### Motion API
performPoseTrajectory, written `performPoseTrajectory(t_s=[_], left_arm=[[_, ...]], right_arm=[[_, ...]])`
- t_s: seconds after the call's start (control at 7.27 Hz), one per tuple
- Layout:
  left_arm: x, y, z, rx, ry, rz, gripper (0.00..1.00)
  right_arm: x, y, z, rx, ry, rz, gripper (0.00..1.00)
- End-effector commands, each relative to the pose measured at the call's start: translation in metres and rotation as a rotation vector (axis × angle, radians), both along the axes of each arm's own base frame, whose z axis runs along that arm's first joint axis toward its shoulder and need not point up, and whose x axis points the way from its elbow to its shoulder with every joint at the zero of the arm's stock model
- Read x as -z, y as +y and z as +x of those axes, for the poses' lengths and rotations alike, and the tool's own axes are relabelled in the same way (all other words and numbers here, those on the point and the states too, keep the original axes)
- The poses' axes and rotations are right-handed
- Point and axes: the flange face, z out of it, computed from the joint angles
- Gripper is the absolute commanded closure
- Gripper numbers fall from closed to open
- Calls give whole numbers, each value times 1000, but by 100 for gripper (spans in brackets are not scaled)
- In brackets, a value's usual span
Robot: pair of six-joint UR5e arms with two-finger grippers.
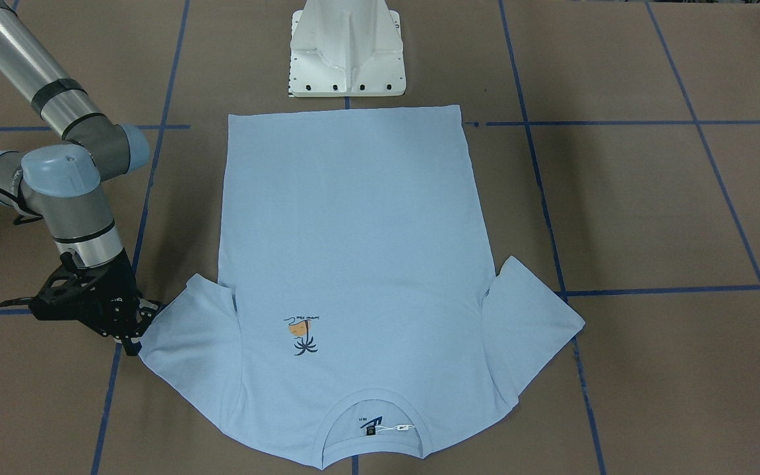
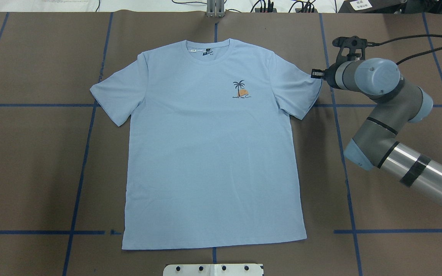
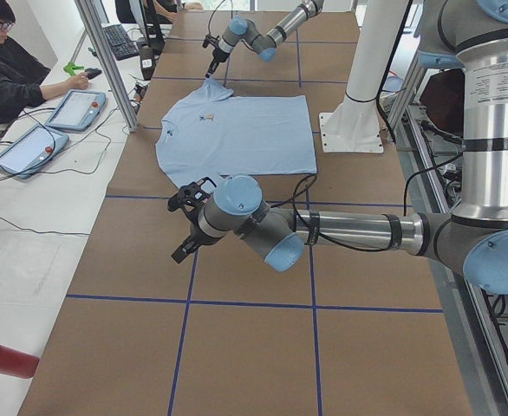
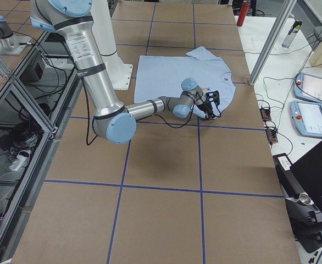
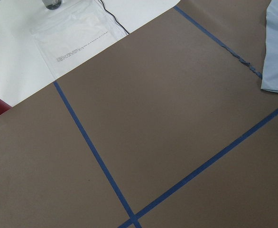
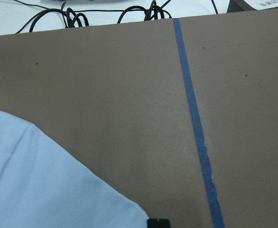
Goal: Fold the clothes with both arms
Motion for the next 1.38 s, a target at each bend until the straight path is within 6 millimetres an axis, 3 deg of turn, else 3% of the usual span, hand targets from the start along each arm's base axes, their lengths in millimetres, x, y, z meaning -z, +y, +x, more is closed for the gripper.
performPoseTrajectory(t_s=[0.0, 0.14, 0.28, 0.55, 0.83, 0.96, 1.1, 1.24], left_arm=[[-1, 0, 0, 0, 0, -1, 0], [-1, 0, 0, 0, 0, -1, 0], [0, 1, 0, 0, 0, 1, 0], [-1, 1, 0, -1, -1, 0, 0], [-1, 1, 0, -1, -1, 0, 0], [-1, 1, -1, 1, -1, 0, 0], [-2, 1, 0, 0, 0, -4, 0], [-2, 1, 0, -1, -1, -3, 0]], right_arm=[[112, 14, -62, -99, 90, -92, 100], [145, 18, -96, -120, 88, -107, 100], [149, 17, -127, -134, 96, -119, 100], [168, 21, -146, -133, 73, -88, 100], [185, 11, -168, -159, 59, -112, 100], [182, 12, -176, -159, 71, -112, 100], [179, 15, -178, -146, 82, -109, 10], [193, 17, -179, -123, 78, -85, 0]])
